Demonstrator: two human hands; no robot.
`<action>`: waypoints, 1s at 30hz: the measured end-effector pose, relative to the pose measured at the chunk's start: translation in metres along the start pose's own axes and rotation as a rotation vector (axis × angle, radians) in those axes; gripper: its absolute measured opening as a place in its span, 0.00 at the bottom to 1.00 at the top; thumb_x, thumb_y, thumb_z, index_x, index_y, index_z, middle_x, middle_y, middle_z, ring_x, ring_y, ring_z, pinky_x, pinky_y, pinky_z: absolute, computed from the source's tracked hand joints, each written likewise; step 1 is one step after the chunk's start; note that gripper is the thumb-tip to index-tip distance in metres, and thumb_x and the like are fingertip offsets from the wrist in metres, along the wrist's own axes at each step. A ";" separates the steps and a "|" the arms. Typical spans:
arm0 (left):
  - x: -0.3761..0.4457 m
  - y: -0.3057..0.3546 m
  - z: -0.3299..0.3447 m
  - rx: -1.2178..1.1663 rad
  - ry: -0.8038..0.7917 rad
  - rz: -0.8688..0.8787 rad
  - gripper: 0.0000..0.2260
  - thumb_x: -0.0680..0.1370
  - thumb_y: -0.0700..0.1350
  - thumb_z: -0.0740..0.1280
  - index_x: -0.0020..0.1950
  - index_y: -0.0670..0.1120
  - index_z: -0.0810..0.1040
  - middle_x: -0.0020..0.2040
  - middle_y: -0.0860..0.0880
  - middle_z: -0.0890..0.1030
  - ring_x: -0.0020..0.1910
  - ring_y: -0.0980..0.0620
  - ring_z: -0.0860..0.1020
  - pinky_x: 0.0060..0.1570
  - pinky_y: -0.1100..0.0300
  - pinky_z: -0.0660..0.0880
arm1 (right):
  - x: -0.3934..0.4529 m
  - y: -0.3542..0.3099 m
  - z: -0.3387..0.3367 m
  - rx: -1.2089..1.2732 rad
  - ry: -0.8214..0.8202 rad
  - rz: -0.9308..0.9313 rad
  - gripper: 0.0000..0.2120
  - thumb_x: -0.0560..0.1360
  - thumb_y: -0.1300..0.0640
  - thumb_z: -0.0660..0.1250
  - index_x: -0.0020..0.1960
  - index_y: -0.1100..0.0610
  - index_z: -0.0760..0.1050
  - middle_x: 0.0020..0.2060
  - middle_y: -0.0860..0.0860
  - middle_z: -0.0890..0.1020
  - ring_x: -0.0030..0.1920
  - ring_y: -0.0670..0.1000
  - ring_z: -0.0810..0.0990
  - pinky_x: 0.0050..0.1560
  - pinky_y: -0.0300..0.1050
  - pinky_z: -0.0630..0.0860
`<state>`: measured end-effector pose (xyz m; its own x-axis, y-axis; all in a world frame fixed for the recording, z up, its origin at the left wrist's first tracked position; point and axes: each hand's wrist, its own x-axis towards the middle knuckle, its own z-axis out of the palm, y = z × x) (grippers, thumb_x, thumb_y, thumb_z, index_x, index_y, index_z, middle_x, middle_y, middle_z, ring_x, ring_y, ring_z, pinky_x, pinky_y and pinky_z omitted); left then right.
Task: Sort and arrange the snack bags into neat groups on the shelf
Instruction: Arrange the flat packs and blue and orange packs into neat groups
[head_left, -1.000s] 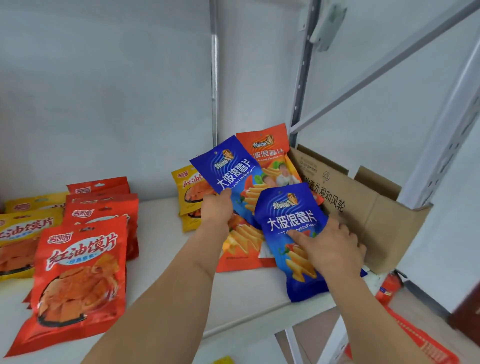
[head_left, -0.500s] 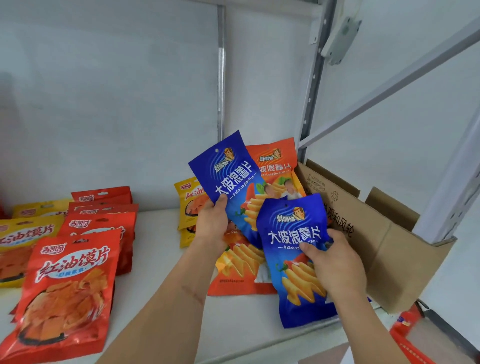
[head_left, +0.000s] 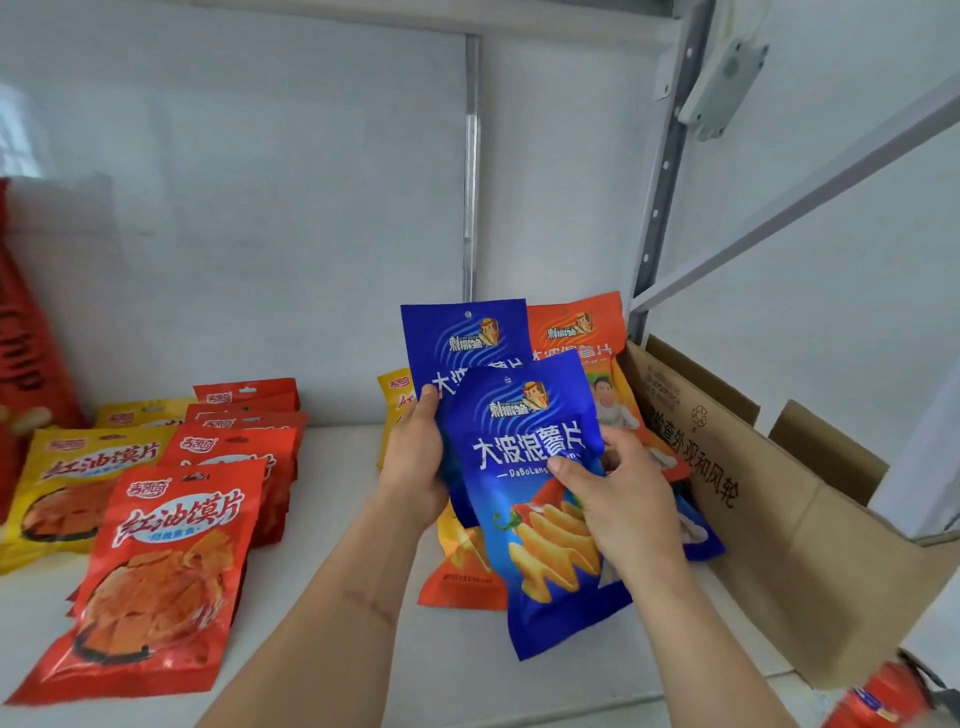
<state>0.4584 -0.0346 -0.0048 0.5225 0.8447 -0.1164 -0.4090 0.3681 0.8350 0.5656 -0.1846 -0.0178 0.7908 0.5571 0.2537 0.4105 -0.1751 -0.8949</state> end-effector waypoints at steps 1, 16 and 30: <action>-0.001 0.000 -0.002 0.001 0.004 -0.015 0.16 0.83 0.55 0.62 0.63 0.46 0.76 0.50 0.45 0.87 0.44 0.46 0.87 0.46 0.49 0.84 | 0.001 -0.002 0.004 0.002 -0.010 -0.001 0.19 0.72 0.45 0.74 0.58 0.46 0.71 0.48 0.41 0.81 0.47 0.41 0.80 0.37 0.37 0.74; -0.009 -0.001 -0.031 0.011 -0.143 -0.038 0.35 0.72 0.70 0.63 0.67 0.45 0.77 0.61 0.41 0.84 0.61 0.40 0.82 0.67 0.39 0.74 | 0.011 0.001 0.052 -0.021 -0.026 -0.011 0.20 0.71 0.42 0.74 0.58 0.45 0.69 0.51 0.42 0.79 0.52 0.46 0.80 0.42 0.42 0.76; -0.005 0.022 -0.036 0.086 -0.023 -0.100 0.16 0.80 0.48 0.69 0.64 0.40 0.76 0.54 0.40 0.86 0.53 0.41 0.85 0.54 0.44 0.81 | 0.013 -0.001 0.058 -0.017 -0.022 -0.078 0.33 0.66 0.32 0.71 0.65 0.48 0.71 0.58 0.45 0.75 0.57 0.46 0.76 0.46 0.43 0.76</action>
<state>0.4196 -0.0170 -0.0049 0.5746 0.7961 -0.1900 -0.2886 0.4144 0.8631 0.5487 -0.1298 -0.0351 0.7463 0.5868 0.3142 0.4781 -0.1441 -0.8664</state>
